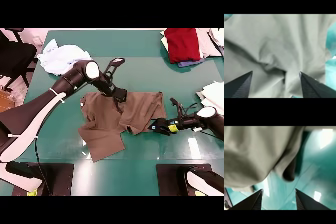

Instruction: Fold the shirts.

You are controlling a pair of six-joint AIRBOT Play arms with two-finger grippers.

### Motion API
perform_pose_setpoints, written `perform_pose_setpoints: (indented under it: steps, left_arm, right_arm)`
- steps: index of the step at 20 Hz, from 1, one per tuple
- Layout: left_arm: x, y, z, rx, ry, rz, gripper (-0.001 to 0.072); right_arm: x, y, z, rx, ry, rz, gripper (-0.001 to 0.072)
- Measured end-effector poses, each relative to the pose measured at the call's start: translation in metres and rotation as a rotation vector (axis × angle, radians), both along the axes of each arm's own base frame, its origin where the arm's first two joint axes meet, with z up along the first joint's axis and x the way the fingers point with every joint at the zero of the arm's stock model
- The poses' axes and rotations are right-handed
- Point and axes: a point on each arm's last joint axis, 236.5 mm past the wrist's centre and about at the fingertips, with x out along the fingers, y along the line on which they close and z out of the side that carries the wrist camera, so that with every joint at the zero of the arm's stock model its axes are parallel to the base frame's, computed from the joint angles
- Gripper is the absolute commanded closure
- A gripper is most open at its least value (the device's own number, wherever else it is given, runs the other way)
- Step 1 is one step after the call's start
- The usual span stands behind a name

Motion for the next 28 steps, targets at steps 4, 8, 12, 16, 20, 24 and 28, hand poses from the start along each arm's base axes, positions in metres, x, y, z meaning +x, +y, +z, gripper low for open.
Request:
perform_pose_setpoints:
  steps: [4, 8, 12, 16, 20, 24, 28]
  left_arm:
    - [0.006, 0.022, -0.001, 0.022, 0.039, 0.025, -0.0008]
    - [0.006, 0.03, -0.002, 0.032, 0.059, 0.031, 0.0009]
    - [0.014, 0.041, -0.004, 0.046, 0.054, 0.05, 0.001]
    - [0.023, 0.057, 0.003, 0.046, 0.046, 0.088, 0.001]
    - [0.032, 0.076, 0.017, 0.04, 0.023, 0.126, 0.002]
    - [0.028, 0.12, 0.01, 0.106, 0.079, 0.161, 0.023]
    - [-0.01, 0.172, -0.01, 0.141, 0.194, 0.21, 0.0229]
  right_arm:
    - [0.008, 0.0, -0.017, -0.001, 0.054, 0.03, 0.0235]
    - [0.015, -0.002, -0.027, -0.021, 0.049, 0.028, 0.041]
    - [0.021, -0.002, -0.034, -0.049, 0.022, 0.035, 0.0477]
    - [0.028, -0.003, -0.037, -0.065, -0.004, 0.025, 0.0485]
    - [0.034, 0.0, -0.041, -0.091, -0.041, 0.03, 0.0688]
    - [0.032, 0.003, -0.037, -0.095, -0.064, 0.057, 0.0689]
    - [0.032, -0.023, -0.013, -0.14, -0.13, 0.054, 0.069]
